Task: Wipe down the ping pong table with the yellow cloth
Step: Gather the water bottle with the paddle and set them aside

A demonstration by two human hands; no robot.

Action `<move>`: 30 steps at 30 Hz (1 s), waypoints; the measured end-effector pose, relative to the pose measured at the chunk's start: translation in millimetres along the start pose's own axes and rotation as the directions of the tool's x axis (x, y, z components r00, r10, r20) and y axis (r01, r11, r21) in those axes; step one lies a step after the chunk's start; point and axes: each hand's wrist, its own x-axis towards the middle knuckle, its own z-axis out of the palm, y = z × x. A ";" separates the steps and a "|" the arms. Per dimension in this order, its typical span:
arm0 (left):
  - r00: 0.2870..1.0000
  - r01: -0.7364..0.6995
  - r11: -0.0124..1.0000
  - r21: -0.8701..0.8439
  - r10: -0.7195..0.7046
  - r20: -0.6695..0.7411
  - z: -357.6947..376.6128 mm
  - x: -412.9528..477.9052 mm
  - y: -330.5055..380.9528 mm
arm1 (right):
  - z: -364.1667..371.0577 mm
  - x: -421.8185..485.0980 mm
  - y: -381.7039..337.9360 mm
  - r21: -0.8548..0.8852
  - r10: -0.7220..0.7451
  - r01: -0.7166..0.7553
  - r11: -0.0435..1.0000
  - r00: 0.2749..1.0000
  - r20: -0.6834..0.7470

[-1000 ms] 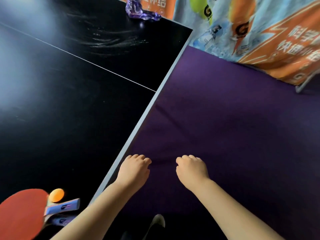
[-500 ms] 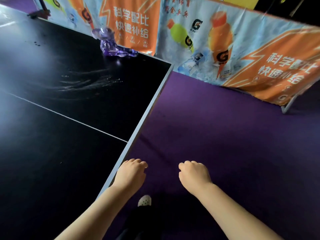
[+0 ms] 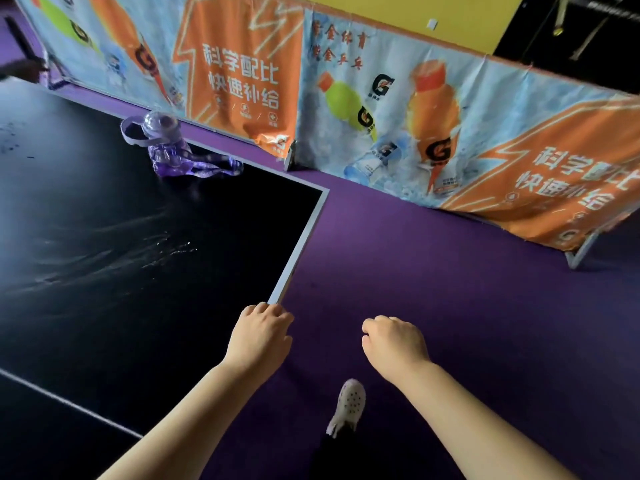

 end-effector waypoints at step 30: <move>0.685 0.698 0.701 -0.147 -0.713 -0.148 -8.5 405.8 -155.2 | -159.6 593.3 -11.6 -0.187 -0.731 0.725 0.663 0.681 0.047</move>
